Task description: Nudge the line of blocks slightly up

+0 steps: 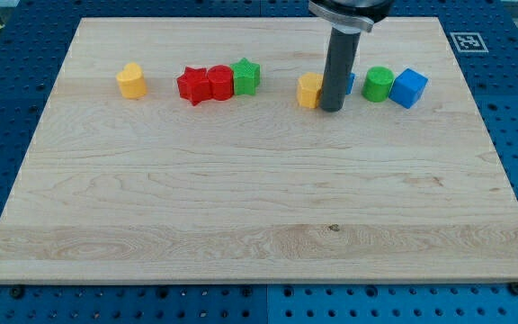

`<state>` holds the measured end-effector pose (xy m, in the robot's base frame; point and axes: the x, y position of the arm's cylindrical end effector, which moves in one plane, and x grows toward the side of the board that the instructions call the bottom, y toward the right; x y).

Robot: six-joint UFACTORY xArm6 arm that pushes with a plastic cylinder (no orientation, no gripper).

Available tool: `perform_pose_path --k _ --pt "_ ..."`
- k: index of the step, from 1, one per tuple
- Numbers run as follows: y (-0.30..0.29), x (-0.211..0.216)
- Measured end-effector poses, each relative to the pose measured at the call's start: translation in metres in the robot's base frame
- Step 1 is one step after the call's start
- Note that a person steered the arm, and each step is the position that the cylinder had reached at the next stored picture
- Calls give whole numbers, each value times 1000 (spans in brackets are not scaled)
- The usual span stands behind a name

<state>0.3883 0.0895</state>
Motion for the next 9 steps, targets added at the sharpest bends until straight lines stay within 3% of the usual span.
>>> perform_pose_path --k 3,5,9 --pt "-32 4" --pt "-144 19" --pt "-176 17"
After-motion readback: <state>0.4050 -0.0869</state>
